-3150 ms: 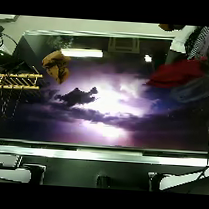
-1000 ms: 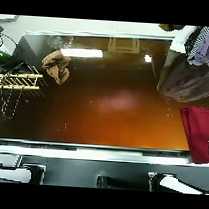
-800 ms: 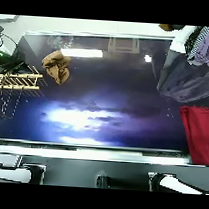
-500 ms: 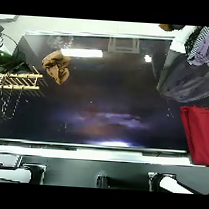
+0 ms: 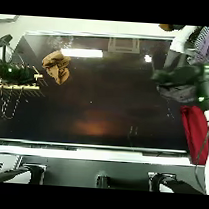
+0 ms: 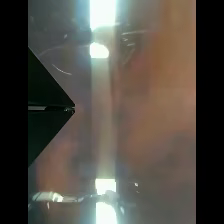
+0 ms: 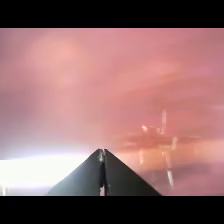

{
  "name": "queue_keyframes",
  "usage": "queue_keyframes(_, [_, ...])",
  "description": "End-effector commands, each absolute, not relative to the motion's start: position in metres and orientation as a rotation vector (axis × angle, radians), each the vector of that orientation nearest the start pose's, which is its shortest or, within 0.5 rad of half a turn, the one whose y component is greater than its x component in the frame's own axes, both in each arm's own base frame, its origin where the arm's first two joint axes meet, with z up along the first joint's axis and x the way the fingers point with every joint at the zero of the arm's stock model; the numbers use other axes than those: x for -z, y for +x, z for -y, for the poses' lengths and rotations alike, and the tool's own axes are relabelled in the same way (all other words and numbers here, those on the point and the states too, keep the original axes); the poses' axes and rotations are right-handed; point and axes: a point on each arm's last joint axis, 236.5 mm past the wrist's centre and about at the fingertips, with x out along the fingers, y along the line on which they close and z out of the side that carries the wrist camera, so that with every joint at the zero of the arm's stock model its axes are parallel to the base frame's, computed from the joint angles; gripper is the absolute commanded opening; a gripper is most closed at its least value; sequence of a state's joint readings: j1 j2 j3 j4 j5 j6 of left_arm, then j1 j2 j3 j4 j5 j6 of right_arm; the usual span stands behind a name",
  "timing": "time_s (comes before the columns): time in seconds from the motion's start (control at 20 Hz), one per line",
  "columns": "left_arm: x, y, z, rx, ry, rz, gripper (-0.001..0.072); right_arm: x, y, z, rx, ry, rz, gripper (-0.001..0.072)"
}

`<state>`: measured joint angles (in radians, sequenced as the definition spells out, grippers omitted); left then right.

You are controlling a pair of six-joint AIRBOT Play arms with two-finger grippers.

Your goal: Fold the clothes and pants, and hang the long-sleeved shirts on hangers.

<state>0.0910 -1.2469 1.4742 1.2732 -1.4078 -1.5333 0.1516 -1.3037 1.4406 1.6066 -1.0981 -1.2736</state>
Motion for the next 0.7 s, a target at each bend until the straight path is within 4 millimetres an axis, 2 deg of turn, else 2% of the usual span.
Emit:
queue_keyframes(0.0, [-0.117,0.363,0.025,0.130,-0.175,-1.116,0.0015,-0.118,0.435,-0.143,-0.155,0.110,-0.969,0.0033])
queue_keyframes(0.1, [-0.114,0.352,0.020,0.110,-0.163,-1.149,0.0016,-0.116,0.431,-0.146,-0.160,0.104,-0.981,0.0033])
queue_keyframes(0.65, [-0.111,0.353,0.020,0.111,-0.164,-1.156,0.0016,-0.113,0.427,-0.144,-0.154,0.097,-1.003,0.0032])
